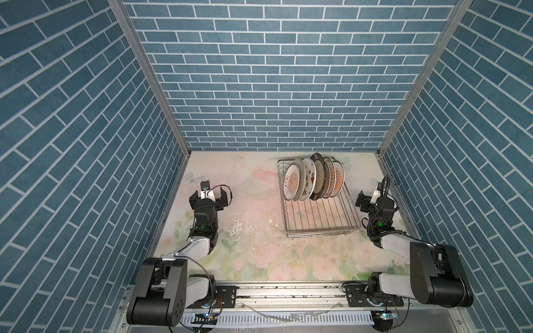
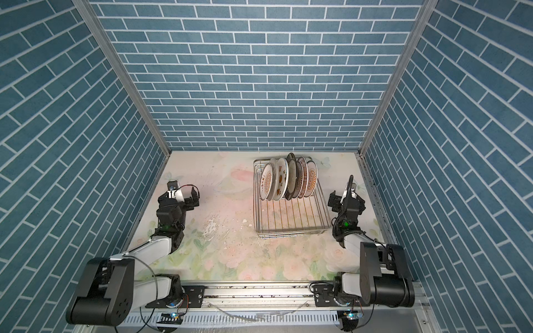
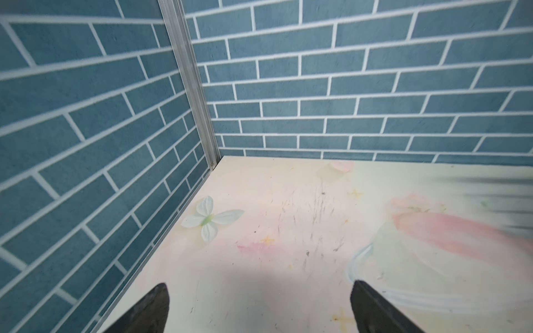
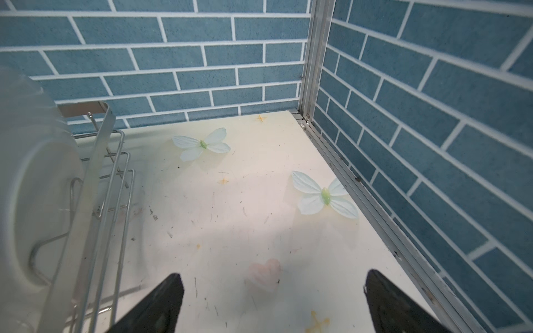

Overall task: Unload the plates from the dish rack
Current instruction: 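Raise both arms and reach the right gripper to the dark-rimmed plate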

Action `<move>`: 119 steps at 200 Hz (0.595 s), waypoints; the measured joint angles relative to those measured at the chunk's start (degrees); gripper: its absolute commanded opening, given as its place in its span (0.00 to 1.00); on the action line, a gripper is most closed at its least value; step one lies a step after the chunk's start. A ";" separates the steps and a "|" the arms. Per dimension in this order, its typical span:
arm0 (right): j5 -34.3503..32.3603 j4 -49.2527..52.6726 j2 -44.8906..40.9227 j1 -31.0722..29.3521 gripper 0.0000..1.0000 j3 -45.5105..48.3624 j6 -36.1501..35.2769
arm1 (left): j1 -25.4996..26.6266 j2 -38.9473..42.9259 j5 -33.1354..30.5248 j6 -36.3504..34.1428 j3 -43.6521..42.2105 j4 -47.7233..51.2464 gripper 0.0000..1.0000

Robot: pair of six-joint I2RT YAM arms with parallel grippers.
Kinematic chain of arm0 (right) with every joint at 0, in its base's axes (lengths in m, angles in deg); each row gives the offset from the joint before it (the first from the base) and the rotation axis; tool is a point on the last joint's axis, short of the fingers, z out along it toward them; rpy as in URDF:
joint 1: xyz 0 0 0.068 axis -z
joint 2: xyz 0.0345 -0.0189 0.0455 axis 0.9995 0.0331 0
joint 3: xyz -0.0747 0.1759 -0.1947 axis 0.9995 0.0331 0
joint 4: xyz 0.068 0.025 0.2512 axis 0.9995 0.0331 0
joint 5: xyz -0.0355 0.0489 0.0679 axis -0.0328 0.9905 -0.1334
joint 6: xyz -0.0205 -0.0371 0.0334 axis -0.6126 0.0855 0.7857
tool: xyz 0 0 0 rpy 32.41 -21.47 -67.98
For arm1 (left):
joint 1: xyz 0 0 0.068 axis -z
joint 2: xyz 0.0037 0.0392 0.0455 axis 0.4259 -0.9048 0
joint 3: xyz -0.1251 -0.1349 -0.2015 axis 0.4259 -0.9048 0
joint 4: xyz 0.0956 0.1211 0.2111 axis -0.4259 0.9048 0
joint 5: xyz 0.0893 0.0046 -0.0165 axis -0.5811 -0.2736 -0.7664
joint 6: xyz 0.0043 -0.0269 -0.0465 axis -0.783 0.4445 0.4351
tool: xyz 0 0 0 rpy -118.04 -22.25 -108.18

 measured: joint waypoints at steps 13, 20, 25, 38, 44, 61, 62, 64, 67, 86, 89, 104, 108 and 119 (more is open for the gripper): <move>0.81 3.72 -5.66 0.00 0.99 -0.13 0.31 | 0.00 4.50 2.10 2.16 0.35 2.45 1.00; 1.36 5.51 -9.18 0.00 0.99 -0.26 1.29 | 0.00 6.36 3.15 3.63 0.70 3.78 1.00; 1.60 6.16 -11.04 0.00 0.99 -0.35 2.40 | 0.02 7.63 4.22 5.09 1.01 4.55 1.00; 2.27 7.48 -15.80 0.00 0.99 -0.39 7.08 | 0.02 10.32 7.96 10.51 1.33 4.92 1.00; 2.84 8.11 -17.62 0.00 0.99 -0.39 9.46 | 0.02 11.23 9.68 13.33 1.25 4.72 1.00; 5.51 11.02 -22.23 0.00 0.99 -0.39 15.72 | 0.02 13.60 15.37 22.95 0.35 2.51 1.00; 5.84 11.47 -22.71 0.02 0.99 -0.39 16.28 | 0.02 13.68 15.80 23.47 0.31 2.38 1.00; 6.25 11.89 -23.10 0.00 0.99 -0.39 16.76 | 0.02 13.84 16.22 24.28 0.22 2.19 1.00; 6.95 12.72 -23.91 0.00 0.99 -0.44 17.77 | 0.02 14.14 17.42 26.03 0.04 1.90 1.00; 11.06 21.29 -29.51 0.00 0.99 -1.75 23.85 | 0.02 15.52 23.76 35.43 -0.17 1.36 1.00; 11.91 22.49 -30.56 0.00 0.99 -1.99 24.55 | 0.02 15.69 24.63 36.81 -0.17 1.38 1.00; 17.20 25.77 -35.52 0.02 0.99 -2.21 27.08 | 0.02 16.41 29.07 42.14 -0.31 0.61 1.00; 18.62 26.32 -36.74 0.02 0.99 -2.16 27.56 | 0.02 16.52 30.25 43.39 -0.55 -0.15 1.00; 23.15 26.03 -40.59 0.02 0.99 -1.49 30.05 | 0.02 16.87 33.31 47.08 -1.92 -3.39 1.00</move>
